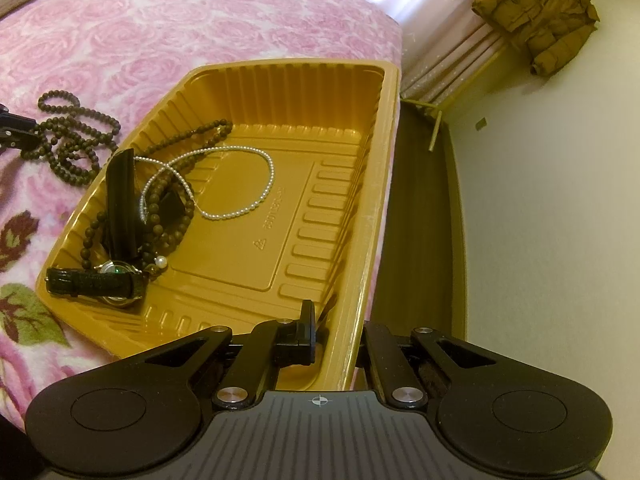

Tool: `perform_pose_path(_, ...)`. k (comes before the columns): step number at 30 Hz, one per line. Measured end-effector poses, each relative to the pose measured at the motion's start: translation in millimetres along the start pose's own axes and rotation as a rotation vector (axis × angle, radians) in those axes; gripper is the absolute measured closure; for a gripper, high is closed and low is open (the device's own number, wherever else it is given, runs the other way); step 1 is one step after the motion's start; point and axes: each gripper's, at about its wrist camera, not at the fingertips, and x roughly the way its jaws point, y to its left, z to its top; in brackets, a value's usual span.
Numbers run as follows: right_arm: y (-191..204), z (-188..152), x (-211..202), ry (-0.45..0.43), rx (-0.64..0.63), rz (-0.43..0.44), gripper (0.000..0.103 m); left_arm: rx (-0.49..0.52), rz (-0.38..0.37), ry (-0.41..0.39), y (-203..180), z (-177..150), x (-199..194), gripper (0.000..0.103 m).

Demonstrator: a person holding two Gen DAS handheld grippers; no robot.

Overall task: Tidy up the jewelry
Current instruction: 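Grasp the long dark bead necklace with the left gripper, then lift the dark bead necklace high and lower it into the tray, release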

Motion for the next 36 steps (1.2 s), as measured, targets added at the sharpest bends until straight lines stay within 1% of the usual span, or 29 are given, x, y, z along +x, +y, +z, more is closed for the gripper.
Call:
perform_pose_path(1,-0.1,0.0,0.3,0.0,0.0,0.0,0.098,0.009,0.002,0.004,-0.5,0.6,-1.3,0.097)
perform_pose_path(3,0.0,0.0,0.4,0.001,0.001,-0.002,0.098,0.036,0.012,0.011,-1.0,1.9,-4.9,0.097)
perform_pose_path(5,-0.5,-0.2,1.0,0.0,0.002,-0.001,0.098,0.084,0.031,0.009,-2.4,5.1,-10.8,0.097)
perform_pose_path(9,-0.5,-0.4,0.9,0.0,0.001,-0.001,0.098,0.186,0.079,-0.032,-2.8,20.5,-32.9,0.097)
perform_pose_path(13,0.8,0.8,-0.9,-0.005,-0.006,-0.004,0.098,0.287,0.121,-0.094,-3.0,47.4,-63.7,0.097)
perform_pose_path(20,2.3,4.0,-4.7,-0.008,-0.017,-0.009,0.098,0.404,0.151,-0.191,-5.1,102.0,-116.9,0.097)
perform_pose_path(30,1.1,4.3,-7.0,-0.009,-0.022,-0.008,0.098,0.477,0.167,-0.32,-15.3,179.2,-177.6,0.097)
perform_pose_path(36,2.3,3.1,-8.6,-0.015,-0.027,-0.009,0.098,0.488,0.163,-0.385,-24.7,218.4,-204.6,0.097)
